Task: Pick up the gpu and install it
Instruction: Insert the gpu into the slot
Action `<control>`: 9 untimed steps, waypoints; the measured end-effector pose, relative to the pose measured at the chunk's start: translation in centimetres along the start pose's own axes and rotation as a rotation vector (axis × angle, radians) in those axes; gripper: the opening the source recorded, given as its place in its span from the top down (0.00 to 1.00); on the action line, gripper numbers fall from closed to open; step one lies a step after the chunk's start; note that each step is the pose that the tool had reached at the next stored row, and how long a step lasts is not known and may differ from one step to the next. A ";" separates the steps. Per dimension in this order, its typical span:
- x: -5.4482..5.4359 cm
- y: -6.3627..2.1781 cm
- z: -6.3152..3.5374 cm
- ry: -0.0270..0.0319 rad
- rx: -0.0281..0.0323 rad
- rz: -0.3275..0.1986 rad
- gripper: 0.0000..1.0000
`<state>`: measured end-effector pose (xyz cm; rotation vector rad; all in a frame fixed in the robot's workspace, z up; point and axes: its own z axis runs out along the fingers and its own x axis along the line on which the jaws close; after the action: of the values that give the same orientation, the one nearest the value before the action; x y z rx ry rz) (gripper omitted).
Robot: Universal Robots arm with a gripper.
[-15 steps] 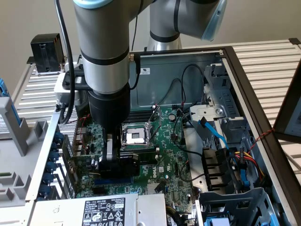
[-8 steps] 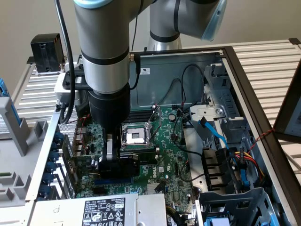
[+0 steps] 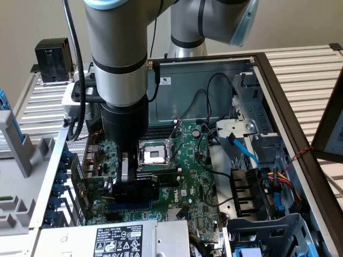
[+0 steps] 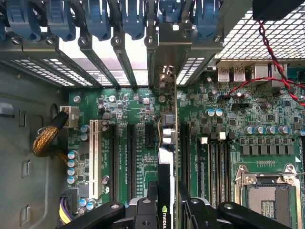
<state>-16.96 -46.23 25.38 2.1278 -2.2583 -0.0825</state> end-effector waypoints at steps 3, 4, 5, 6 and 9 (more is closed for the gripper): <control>0.0 0.00 0.00 0.0000 0.0000 0.000 0.74; 0.0 -0.02 0.00 0.0000 -0.0001 0.000 0.74; 0.0 -0.02 0.00 0.0000 -0.0001 0.000 0.74; 0.0 -0.02 0.00 0.0001 -0.0001 0.000 0.74; 0.0 -0.02 0.00 0.0000 0.0000 0.000 0.74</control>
<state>-16.93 -46.23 25.38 2.1278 -2.2582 -0.0825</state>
